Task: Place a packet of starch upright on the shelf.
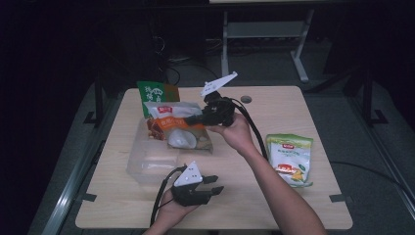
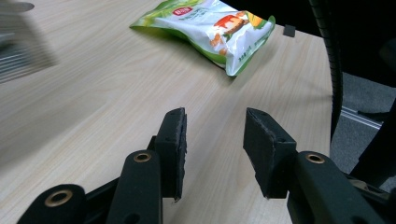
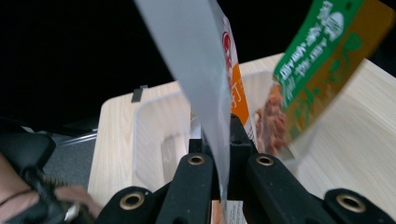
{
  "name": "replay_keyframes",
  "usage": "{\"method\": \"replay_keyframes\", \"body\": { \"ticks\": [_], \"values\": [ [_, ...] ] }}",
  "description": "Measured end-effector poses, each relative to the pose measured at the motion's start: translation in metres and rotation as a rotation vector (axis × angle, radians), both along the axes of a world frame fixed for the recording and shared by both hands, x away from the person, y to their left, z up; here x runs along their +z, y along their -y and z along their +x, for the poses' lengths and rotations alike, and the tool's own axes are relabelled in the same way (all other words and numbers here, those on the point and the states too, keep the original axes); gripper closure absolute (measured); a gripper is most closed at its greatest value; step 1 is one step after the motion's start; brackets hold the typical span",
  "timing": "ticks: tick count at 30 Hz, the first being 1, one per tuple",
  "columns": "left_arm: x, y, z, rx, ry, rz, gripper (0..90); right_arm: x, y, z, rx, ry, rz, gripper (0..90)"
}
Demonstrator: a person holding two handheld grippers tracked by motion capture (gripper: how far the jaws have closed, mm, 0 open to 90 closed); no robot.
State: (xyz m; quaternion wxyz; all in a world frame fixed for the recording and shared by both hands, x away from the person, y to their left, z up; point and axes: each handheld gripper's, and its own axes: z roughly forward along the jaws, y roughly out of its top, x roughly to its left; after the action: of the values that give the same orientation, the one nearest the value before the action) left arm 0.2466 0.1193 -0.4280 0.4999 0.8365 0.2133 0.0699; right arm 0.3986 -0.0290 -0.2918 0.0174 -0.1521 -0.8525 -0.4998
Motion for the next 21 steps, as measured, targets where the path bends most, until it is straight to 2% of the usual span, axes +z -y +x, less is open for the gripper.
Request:
{"method": "replay_keyframes", "body": {
  "ticks": [2, 6, 8, 13, 17, 21],
  "values": [
    [0.0, 0.0, -0.001, 0.002, -0.002, -0.011, 58.5, 0.0, -0.011, 0.003, 0.006, -0.005, 0.005, 89.8],
    [-0.001, -0.001, -0.002, 0.007, -0.008, -0.006, 58.1, -0.002, -0.032, 0.01, 0.025, -0.004, 0.019, 89.8],
    [-0.001, -0.003, -0.002, 0.013, -0.012, -0.013, 58.0, -0.003, -0.041, 0.011, 0.031, -0.008, 0.012, 89.8],
    [0.001, -0.006, -0.001, 0.022, 0.0, -0.009, 57.7, -0.011, -0.066, 0.016, 0.05, -0.03, 0.017, 89.8],
    [0.001, -0.007, -0.002, 0.034, 0.005, -0.015, 56.6, -0.02, -0.078, 0.019, 0.046, -0.042, 0.027, 89.8],
    [0.001, -0.008, -0.002, 0.031, 0.006, -0.011, 56.4, -0.026, -0.088, 0.022, 0.051, -0.052, 0.016, 89.8]
  ]
}}
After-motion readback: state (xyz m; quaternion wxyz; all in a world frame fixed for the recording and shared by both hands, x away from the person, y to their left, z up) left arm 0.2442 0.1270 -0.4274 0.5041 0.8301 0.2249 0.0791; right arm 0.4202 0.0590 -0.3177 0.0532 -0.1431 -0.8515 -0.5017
